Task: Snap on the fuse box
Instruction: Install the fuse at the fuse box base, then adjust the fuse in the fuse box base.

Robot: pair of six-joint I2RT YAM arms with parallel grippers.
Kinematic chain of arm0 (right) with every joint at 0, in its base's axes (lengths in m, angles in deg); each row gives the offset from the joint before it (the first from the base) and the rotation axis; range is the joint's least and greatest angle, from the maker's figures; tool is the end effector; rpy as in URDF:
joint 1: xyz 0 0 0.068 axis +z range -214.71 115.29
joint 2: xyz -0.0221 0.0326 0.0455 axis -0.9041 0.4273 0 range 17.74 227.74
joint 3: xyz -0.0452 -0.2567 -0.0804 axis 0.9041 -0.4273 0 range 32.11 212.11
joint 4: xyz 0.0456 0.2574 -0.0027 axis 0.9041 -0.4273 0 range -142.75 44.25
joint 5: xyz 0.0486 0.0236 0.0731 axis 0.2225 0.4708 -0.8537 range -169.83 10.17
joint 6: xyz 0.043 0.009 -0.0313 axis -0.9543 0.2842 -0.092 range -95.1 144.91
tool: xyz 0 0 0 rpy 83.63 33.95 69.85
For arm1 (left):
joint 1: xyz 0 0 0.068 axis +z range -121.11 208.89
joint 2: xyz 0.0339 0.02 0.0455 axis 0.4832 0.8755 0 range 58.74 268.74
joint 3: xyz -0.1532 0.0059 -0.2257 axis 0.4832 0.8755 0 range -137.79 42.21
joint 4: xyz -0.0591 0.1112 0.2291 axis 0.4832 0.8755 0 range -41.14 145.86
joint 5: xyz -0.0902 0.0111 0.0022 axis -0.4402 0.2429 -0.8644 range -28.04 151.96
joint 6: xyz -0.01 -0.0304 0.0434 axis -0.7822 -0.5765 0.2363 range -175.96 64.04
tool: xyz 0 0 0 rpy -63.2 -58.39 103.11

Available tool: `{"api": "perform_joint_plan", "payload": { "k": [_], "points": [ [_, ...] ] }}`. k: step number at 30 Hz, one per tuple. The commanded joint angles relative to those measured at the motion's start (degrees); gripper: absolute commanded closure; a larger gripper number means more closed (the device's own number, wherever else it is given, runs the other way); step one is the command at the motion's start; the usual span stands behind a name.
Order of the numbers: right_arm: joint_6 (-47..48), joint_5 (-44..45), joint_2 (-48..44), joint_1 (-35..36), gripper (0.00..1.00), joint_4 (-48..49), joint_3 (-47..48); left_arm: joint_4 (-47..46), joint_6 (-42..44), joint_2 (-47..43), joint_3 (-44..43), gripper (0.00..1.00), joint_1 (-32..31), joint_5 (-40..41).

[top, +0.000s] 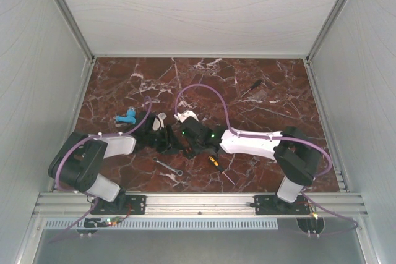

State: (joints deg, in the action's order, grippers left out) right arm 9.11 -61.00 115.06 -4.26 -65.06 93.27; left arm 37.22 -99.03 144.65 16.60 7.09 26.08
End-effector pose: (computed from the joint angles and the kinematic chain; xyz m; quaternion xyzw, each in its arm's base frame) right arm 0.1816 0.2970 0.1904 -0.3129 0.8899 0.0579 0.3268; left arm 0.2175 -0.1096 0.1166 -0.0573 0.8949 -0.4234 0.1288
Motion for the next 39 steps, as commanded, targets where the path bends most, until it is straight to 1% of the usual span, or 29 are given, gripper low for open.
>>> {"api": "perform_joint_plan", "payload": {
  "k": [1,7,10,16,19,24,28,34,39],
  "points": [
    [-0.68,-2.02,-3.79,-1.29,0.72,-1.02,2.17,5.55,2.37,-1.83,-1.72,0.56,-0.26,3.31],
    [-3.51,-4.91,-8.03,-3.33,0.67,-2.53,2.06,10.67,3.63,-5.37,-2.55,0.53,-0.26,5.40],
    [-3.84,-7.56,-10.18,-5.45,0.65,-1.86,0.06,12.43,3.69,-7.41,-2.44,0.53,-0.88,5.51],
    [-5.29,-10.42,-14.39,-10.26,0.64,2.17,-5.81,15.00,3.28,-8.43,-3.35,0.54,-7.40,11.22],
    [-6.50,-10.54,-15.74,-11.08,0.64,3.37,-7.20,15.21,2.53,-8.48,-3.40,0.54,-9.91,14.27],
    [-8.35,-11.08,-15.85,-11.32,0.60,2.58,-6.94,15.24,3.35,-7.55,-4.31,0.54,-11.84,16.73],
    [-8.78,-10.08,-15.67,-11.39,0.60,2.29,-7.08,15.44,4.42,-5.44,-6.03,0.54,-14.60,18.98],
    [-9.21,-10.04,-15.97,-11.59,0.60,2.87,-7.16,13.35,5.01,-2.60,-7.02,0.54,-14.67,21.26],
    [-8.55,-9.90,-14.50,-11.58,0.62,0.15,-5.33,11.27,5.04,-0.24,-7.89,0.54,-14.35,22.37]
  ]
}}
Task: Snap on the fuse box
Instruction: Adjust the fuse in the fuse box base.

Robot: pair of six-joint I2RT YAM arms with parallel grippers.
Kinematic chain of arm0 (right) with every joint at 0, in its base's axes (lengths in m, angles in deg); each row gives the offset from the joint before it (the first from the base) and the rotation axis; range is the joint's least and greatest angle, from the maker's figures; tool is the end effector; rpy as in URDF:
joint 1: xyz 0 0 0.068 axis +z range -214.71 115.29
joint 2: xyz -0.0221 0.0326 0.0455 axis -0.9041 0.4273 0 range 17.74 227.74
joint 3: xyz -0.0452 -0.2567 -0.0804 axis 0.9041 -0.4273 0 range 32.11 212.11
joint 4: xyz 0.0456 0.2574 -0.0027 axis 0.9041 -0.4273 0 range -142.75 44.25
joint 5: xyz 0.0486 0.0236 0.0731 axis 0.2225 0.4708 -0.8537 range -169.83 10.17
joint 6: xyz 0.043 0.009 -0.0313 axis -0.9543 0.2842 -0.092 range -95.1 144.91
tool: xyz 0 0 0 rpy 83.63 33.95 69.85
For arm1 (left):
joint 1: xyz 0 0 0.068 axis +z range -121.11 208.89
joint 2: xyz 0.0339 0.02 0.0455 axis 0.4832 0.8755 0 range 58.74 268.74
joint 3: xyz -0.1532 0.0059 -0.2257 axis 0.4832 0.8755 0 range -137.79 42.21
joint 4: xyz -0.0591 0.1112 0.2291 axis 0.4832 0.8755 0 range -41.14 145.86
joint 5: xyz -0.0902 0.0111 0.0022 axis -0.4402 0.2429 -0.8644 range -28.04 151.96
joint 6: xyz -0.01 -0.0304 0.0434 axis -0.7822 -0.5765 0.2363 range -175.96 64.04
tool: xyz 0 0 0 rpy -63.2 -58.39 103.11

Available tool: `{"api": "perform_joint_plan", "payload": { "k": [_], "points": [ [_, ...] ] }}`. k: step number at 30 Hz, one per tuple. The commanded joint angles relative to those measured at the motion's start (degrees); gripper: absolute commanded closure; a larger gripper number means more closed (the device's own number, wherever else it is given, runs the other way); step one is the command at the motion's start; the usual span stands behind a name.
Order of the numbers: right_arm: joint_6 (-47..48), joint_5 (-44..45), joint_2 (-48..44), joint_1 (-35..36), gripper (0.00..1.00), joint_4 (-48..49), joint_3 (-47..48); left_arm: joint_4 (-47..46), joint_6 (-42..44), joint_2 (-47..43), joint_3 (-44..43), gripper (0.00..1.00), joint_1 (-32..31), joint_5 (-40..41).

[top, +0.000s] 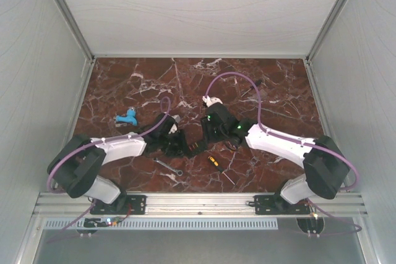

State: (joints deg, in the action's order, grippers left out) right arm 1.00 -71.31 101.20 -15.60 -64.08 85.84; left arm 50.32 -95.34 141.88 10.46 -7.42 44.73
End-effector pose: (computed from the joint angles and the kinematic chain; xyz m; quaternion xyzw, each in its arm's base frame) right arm 0.2039 0.2275 0.2250 -0.1772 0.9146 0.1566 0.3281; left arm 0.1979 -0.1587 0.1356 0.0226 0.9381 -0.3054 0.1616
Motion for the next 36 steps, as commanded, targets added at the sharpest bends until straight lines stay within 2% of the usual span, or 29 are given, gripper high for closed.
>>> {"api": "perform_joint_plan", "payload": {
  "k": [1,8,17,36],
  "points": [
    [-0.49,0.45,-0.20,-0.23,0.63,-1.32,2.46,-2.41,1.47,3.13,-1.93,0.54,0.33,3.60],
    [-2.21,0.56,2.83,1.36,0.67,-3.24,5.55,-4.50,2.11,5.99,-3.04,0.54,2.08,2.18],
    [-6.74,9.48,10.21,4.11,0.71,-10.03,13.17,-6.74,2.47,8.43,-3.79,0.54,4.71,-1.38],
    [-11.56,9.41,14.62,4.47,0.79,-9.03,15.06,-7.30,2.47,8.53,-3.41,0.54,5.04,-3.23]
  ]
}}
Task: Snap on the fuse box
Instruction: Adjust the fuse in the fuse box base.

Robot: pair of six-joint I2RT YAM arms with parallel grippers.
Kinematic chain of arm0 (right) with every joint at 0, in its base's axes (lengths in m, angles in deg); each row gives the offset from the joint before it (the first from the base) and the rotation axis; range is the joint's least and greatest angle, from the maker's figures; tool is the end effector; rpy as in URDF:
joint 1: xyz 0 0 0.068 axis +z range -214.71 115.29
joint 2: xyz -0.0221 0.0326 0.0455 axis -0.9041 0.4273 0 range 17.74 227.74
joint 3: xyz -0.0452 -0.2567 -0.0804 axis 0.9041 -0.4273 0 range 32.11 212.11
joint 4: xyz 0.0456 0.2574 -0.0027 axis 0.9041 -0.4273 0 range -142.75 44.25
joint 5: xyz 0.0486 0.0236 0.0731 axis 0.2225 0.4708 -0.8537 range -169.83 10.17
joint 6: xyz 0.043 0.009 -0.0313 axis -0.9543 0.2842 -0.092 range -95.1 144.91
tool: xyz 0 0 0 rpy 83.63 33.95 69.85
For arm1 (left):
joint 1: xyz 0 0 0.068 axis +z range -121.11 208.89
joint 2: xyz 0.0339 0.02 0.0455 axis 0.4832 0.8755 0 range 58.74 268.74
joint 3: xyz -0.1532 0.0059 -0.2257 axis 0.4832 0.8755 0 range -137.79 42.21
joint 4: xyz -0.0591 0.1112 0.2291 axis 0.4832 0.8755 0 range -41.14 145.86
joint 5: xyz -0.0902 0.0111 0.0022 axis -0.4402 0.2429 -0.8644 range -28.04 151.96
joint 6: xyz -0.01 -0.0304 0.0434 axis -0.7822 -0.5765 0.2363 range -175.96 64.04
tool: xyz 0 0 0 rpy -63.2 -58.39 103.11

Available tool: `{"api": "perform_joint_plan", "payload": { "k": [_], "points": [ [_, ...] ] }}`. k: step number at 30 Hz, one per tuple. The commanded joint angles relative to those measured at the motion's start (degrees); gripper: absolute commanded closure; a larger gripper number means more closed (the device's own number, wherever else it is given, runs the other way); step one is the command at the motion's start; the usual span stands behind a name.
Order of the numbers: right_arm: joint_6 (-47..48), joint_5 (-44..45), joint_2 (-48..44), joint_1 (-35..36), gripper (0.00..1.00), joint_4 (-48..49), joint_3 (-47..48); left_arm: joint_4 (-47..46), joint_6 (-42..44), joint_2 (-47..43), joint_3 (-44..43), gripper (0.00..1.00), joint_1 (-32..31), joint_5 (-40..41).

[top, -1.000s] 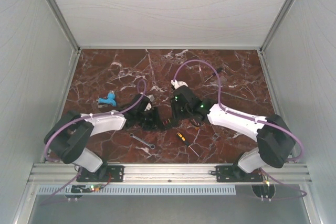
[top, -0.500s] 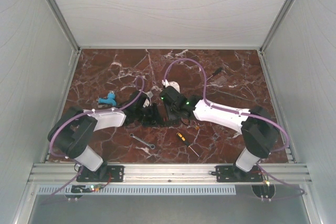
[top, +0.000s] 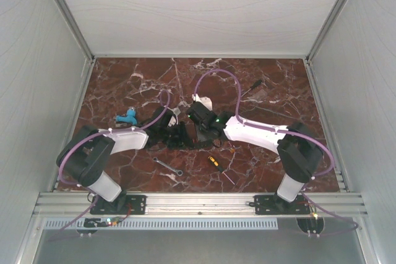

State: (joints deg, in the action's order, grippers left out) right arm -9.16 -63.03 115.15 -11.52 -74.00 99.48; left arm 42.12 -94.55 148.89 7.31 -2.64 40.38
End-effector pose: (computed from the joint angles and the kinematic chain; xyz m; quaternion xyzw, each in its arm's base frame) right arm 0.2197 0.2764 0.2125 -0.1187 0.9451 0.0848 0.2926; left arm 0.2323 -0.1580 0.1302 0.0097 0.9210 -0.3432 0.1842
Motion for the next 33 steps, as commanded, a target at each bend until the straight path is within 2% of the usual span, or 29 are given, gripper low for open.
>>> {"api": "perform_joint_plan", "payload": {
  "k": [1,16,33],
  "points": [
    [-1.45,0.80,0.72,0.42,0.79,1.10,1.40,0.86,1.68,1.59,-0.27,0.54,0.24,1.11],
    [-1.85,1.13,3.02,1.09,0.84,2.66,1.51,0.68,1.42,2.38,-0.26,0.55,0.24,0.38],
    [-3.59,5.43,3.50,1.51,0.89,3.36,1.10,0.69,1.23,2.37,0.00,0.55,0.24,-0.08]
  ]
}}
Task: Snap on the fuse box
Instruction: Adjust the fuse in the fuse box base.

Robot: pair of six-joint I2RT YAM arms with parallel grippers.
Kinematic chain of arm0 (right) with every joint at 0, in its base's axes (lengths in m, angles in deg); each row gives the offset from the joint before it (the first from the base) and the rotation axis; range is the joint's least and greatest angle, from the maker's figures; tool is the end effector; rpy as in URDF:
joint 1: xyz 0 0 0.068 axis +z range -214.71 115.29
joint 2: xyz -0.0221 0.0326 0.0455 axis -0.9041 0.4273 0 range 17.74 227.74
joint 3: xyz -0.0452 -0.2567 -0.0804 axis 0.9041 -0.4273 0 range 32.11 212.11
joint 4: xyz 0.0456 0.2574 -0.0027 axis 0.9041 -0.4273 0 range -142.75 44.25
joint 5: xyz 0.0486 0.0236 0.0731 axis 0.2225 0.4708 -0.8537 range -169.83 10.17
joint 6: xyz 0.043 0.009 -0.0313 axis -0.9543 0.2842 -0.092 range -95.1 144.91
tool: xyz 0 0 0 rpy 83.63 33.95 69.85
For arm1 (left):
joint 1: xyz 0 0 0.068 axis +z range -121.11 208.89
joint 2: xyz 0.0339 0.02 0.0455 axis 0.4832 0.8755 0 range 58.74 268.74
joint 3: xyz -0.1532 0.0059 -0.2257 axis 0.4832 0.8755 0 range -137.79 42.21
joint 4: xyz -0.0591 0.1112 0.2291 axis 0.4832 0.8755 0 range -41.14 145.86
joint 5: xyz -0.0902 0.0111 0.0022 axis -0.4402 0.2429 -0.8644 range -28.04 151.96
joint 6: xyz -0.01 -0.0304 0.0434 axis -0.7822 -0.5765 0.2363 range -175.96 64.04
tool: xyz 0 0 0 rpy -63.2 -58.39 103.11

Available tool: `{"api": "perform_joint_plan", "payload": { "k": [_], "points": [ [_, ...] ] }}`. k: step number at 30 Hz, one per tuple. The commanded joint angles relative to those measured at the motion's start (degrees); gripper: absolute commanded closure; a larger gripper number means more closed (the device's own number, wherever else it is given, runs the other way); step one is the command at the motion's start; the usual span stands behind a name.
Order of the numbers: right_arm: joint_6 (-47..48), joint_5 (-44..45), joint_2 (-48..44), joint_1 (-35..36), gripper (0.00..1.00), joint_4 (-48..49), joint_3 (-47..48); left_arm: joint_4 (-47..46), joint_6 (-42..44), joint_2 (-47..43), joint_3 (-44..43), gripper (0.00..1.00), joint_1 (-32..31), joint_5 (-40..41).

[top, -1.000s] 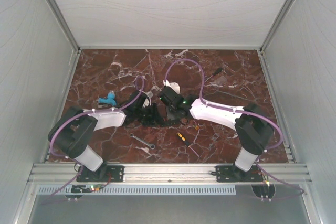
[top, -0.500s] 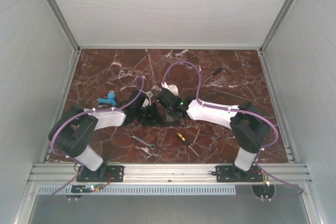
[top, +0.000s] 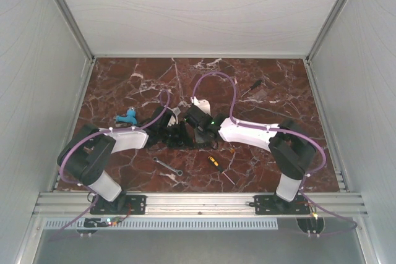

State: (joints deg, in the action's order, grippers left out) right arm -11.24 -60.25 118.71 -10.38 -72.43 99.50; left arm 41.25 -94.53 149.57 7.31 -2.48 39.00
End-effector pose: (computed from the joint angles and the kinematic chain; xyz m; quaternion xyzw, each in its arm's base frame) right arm 0.2201 0.2862 0.1937 -0.1074 0.9474 0.0639 0.2947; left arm 0.2333 -0.1586 0.1285 0.0132 0.9185 -0.3523 0.1791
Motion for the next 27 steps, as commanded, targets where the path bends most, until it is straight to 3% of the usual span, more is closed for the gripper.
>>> {"api": "perform_joint_plan", "payload": {
  "k": [1,15,27],
  "points": [
    [-1.54,2.74,-0.02,0.38,0.89,1.85,1.07,1.55,1.21,1.71,-0.04,0.55,0.09,1.33],
    [-1.98,1.80,0.99,0.43,1.00,0.77,1.33,1.55,1.17,1.73,0.00,0.55,0.09,1.24],
    [-2.69,1.98,2.83,0.85,1.00,-1.68,1.22,1.51,0.95,1.87,0.13,0.55,0.08,1.16]
  ]
}}
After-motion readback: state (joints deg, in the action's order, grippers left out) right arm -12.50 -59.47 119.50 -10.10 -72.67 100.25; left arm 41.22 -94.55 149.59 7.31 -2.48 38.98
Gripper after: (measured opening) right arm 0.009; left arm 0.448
